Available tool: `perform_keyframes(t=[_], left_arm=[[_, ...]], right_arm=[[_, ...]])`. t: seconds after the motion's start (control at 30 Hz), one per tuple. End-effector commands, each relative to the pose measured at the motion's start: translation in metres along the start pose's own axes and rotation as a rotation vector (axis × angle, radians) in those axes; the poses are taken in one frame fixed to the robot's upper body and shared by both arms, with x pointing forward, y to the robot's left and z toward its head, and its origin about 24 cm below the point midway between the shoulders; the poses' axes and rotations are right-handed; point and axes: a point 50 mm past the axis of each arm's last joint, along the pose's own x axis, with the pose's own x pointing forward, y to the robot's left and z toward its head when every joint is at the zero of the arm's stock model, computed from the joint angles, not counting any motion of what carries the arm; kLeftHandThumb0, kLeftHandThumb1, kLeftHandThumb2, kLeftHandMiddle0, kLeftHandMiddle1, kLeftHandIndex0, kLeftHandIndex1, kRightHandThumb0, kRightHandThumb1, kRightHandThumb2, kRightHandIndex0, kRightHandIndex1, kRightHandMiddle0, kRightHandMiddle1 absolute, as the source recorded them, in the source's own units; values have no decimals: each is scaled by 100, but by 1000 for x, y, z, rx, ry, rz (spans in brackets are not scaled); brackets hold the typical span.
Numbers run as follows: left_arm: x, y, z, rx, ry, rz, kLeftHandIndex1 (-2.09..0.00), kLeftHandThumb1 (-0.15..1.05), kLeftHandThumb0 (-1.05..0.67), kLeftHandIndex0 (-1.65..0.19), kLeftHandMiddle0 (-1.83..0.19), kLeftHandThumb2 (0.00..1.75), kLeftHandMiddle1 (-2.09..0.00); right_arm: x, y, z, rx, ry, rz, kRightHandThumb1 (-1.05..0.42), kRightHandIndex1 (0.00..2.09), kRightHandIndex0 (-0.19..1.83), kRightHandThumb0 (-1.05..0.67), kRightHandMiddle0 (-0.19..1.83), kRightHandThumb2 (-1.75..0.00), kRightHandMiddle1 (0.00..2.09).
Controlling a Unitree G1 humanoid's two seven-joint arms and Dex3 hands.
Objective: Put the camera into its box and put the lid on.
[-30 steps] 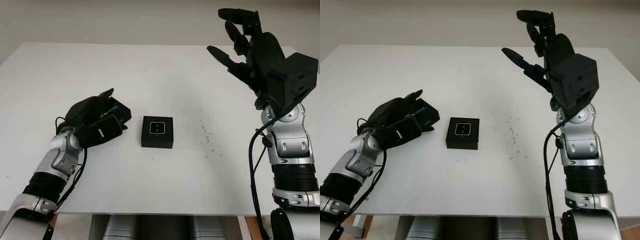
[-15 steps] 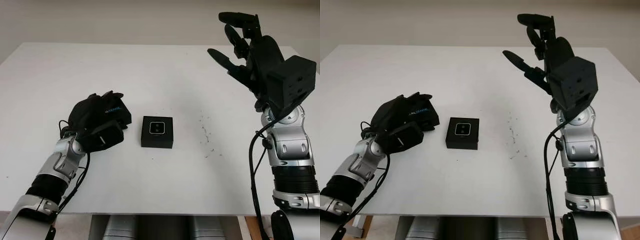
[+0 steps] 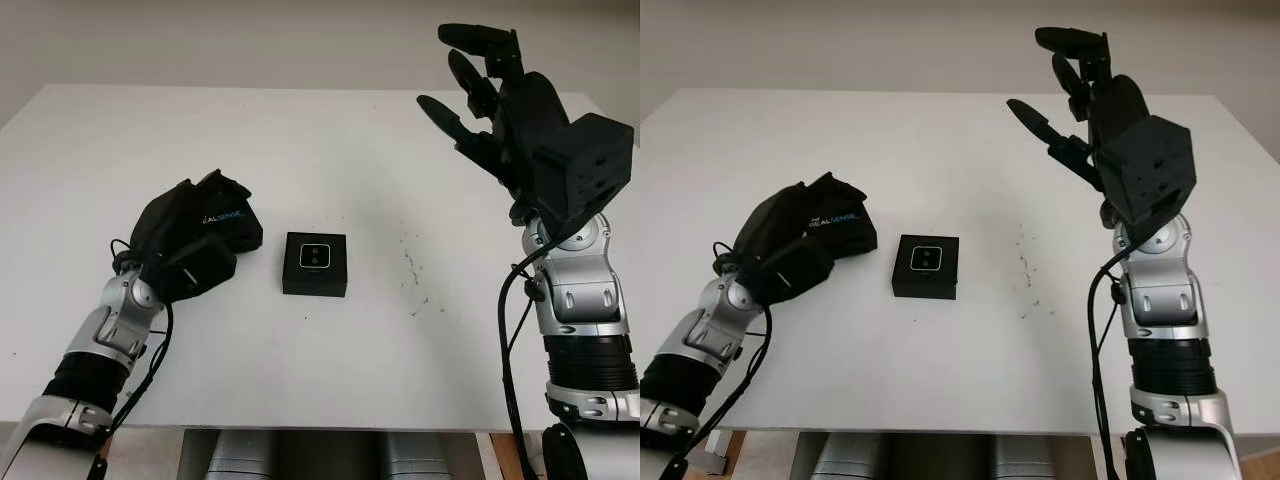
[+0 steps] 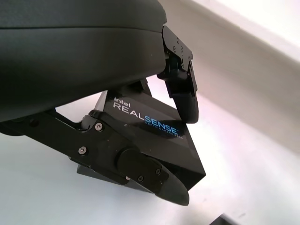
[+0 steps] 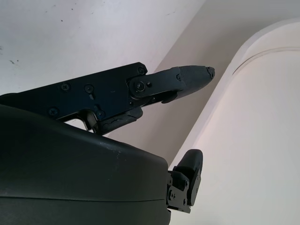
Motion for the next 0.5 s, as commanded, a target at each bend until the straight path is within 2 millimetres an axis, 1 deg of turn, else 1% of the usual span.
perform_keyframes(t=[0.0,0.1,0.2,0.33,0.47], left_arm=[[0,15,8,-27,-42,27,-112,98,-6,-37,-46,5,-125],[-1,25,19,-85,-86,25,-114,99,-6,-35,-43,6,-128],[-4,31,30,-151,-131,13,-117,99,-8,-35,-43,6,-132],[-9,32,39,-199,-185,2,-121,99,-12,-33,-43,6,-138],[-15,29,50,-227,-250,-14,-122,100,-16,-32,-43,6,-140]], right_arm=[[-2,0,2,-20,-12,-7,-105,8,17,-64,-18,-21,91],[-2,1,3,-40,-16,-12,-105,8,17,-66,-16,-25,84],[-2,2,4,-39,-23,-10,-105,8,17,-66,-14,-28,79],[-3,3,5,-44,-26,-8,-105,8,17,-67,-12,-28,75],[-3,3,5,-39,-29,-5,-105,7,17,-66,-12,-28,74]])
